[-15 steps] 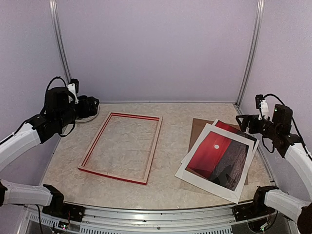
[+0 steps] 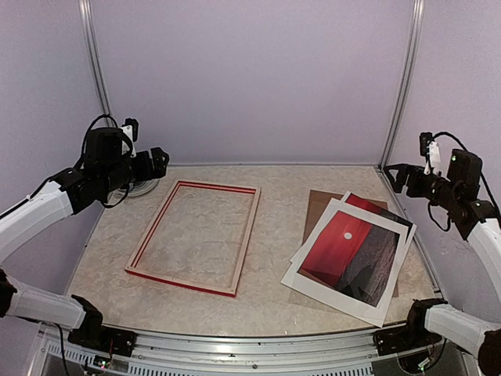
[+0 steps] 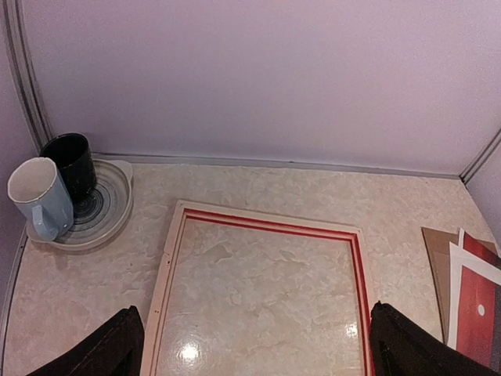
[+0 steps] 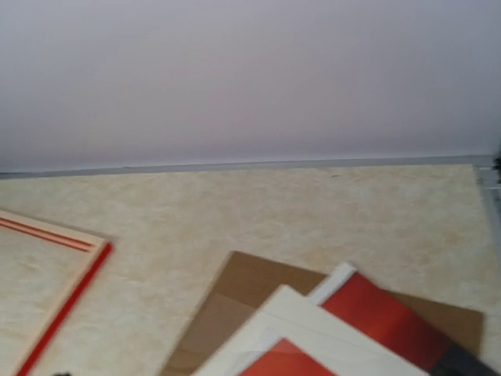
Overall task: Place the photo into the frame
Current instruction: Pick up the glass panel from the mat board.
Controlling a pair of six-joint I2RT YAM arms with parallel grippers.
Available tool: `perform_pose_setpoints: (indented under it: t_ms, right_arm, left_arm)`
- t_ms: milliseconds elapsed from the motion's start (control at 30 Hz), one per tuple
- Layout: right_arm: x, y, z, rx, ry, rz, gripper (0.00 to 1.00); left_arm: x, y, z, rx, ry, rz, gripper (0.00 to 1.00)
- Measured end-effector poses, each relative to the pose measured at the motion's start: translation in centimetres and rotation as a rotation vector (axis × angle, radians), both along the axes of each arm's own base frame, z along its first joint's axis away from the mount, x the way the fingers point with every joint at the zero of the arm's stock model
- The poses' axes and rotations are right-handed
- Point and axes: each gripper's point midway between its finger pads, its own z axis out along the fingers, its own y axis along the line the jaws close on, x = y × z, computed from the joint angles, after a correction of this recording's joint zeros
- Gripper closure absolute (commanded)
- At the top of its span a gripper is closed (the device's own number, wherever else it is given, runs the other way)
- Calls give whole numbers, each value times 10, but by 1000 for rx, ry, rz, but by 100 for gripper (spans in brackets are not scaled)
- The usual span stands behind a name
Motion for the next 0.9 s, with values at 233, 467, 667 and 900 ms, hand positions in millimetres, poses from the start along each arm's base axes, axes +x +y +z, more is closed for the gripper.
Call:
perform_pose_setpoints:
  t_ms: [233,467,667,900]
  right_arm:
    - [-20,31,11,93,-41,173,1]
    - [-24,47,3,130,-7,279,1]
    - [-19,48,-14,155,50,281,1]
    - [-18,45,-30,184,104,248,1]
  left_arm:
    - [8,-21,-14,-8,53,-36,1]
    - [1,-48,-26,-16,86,-87,1]
    - [-2,-83,-39,-9,118,-149,1]
    - [2,-119,-51,-11,166,-203,1]
